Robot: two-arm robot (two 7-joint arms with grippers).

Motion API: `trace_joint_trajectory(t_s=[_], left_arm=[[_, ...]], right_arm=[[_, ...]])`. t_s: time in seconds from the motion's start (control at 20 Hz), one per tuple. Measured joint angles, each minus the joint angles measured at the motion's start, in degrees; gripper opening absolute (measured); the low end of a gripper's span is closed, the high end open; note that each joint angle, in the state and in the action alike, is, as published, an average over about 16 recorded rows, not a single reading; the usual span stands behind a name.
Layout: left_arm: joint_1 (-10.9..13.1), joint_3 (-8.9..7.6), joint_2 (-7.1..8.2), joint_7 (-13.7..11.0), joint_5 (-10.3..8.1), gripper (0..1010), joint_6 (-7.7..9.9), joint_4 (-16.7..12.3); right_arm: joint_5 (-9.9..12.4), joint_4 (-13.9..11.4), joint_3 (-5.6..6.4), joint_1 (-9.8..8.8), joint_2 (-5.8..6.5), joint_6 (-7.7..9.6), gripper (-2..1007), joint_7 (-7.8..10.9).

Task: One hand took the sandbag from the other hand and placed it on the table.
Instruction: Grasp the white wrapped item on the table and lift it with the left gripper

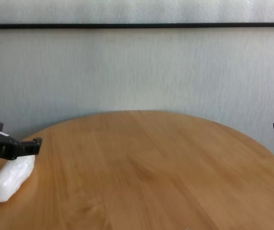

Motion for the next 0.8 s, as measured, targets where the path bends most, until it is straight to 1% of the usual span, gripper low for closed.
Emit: trace_joint_trajectory(t_s=[0.2, 0.45, 0.65, 0.8], left_arm=[[0.5, -0.97, -0.3, -0.7, -1.12, 1002, 3.15, -1.6], [1.3, -2.38, -0.81, -2.2, -3.31, 1002, 6.82, -3.0], [1.8, -3.27, -1.02, -3.7, -4.8, 1002, 9.28, -3.5], [2.0, -3.61, -0.97, -4.6, -5.34, 1002, 10.77, -3.4]], right_arm=[[0.0, 0.0, 0.0, 0.0, 0.0, 0.0, 1001, 0.0], [0.0, 0.0, 0.0, 0.0, 0.0, 0.0, 1001, 0.0], [0.0, 0.0, 0.0, 0.0, 0.0, 0.0, 1001, 0.0], [0.0, 0.0, 0.0, 0.0, 0.0, 0.0, 1001, 0.0]])
